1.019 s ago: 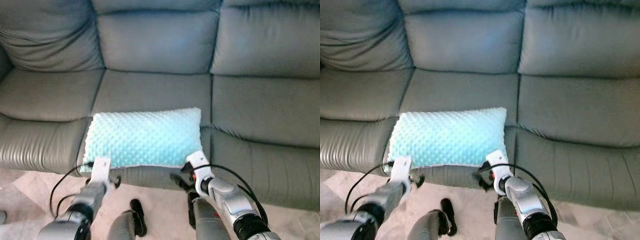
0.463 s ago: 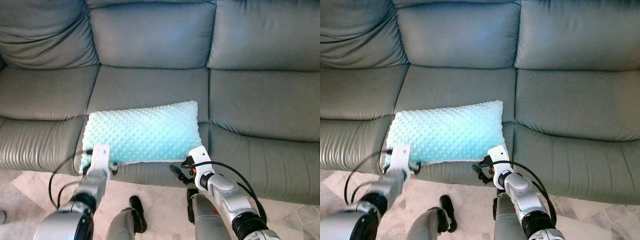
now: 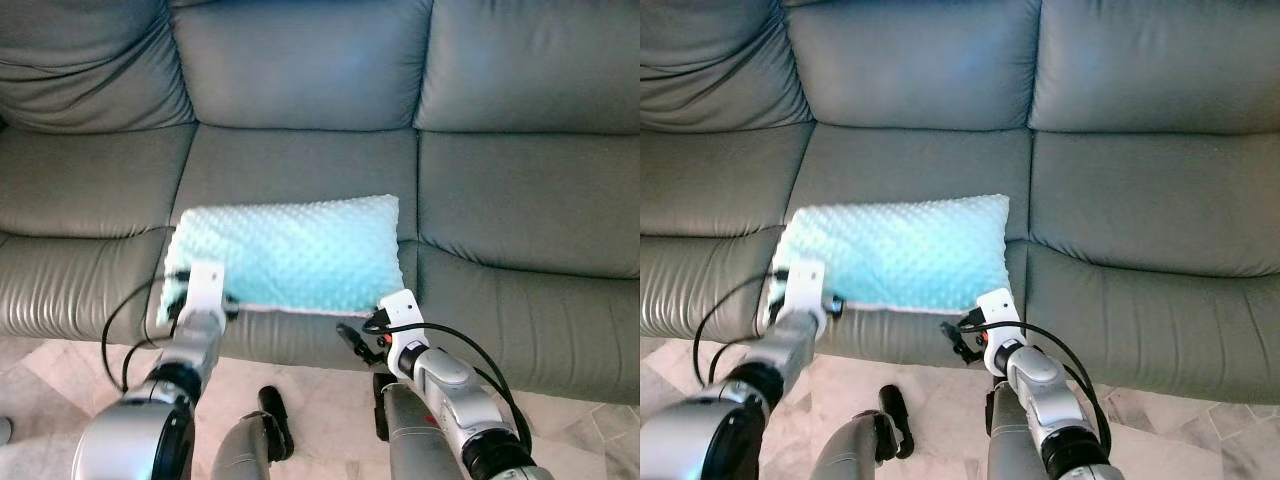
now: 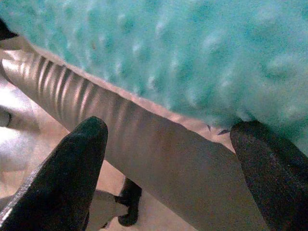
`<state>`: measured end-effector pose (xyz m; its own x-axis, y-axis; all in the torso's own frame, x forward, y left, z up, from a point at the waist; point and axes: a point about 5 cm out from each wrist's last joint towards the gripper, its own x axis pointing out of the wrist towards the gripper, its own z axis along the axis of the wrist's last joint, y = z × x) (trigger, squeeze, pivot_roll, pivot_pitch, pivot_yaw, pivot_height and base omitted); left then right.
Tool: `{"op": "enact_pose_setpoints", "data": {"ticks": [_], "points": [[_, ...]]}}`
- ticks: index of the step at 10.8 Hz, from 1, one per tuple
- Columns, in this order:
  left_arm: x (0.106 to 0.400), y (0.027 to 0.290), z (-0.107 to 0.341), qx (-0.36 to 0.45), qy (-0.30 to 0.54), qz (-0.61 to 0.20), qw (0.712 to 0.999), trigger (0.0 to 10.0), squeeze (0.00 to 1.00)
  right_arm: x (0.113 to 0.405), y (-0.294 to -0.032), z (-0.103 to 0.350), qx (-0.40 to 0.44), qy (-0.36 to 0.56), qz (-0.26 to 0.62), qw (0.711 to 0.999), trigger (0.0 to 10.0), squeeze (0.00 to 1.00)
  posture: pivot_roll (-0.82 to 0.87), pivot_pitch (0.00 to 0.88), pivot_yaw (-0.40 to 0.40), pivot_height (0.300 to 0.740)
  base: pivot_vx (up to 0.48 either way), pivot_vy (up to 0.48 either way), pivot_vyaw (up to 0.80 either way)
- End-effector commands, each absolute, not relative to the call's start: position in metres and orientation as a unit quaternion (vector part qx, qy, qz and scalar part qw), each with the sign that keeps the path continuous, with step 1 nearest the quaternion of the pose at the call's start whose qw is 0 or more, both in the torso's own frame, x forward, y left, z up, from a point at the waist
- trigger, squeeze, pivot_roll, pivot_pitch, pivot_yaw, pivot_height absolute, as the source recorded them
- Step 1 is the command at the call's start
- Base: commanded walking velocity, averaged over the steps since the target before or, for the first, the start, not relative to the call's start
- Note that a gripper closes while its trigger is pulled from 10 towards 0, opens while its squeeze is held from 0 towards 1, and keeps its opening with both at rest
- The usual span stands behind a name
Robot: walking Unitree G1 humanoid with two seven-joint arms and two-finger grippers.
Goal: Move the pillow to the sofa
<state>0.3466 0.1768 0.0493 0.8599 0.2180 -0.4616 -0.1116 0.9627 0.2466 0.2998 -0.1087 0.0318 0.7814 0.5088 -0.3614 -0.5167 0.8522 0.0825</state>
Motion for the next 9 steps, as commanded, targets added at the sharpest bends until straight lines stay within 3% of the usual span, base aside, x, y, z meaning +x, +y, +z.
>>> {"op": "enact_pose_setpoints", "data": {"ticks": [1, 6, 9], "points": [[0.340, 0.181, 0.040, 0.118, 0.266, 0.094, 0.952, 10.0, 0.00, 0.288, -0.104, 0.021, 0.000, 0.204, 0.280, 0.938, 10.0, 0.00, -0.36, 0.483, 0.139, 0.740, 0.000, 0.000, 0.00], [0.350, 0.180, 0.056, 0.165, 0.221, 0.082, 0.958, 10.0, 0.00, 0.290, -0.103, 0.021, -0.033, 0.177, 0.264, 0.947, 10.0, 0.00, -0.33, 0.473, 0.150, 0.740, 0.000, 0.000, 0.00], [0.346, 0.192, 0.054, 0.090, 0.205, 0.071, 0.972, 10.0, 0.00, 0.295, -0.110, 0.029, -0.027, 0.163, 0.266, 0.950, 10.0, 0.00, -0.31, 0.431, 0.155, 0.740, 0.000, 0.000, 0.00]]}}
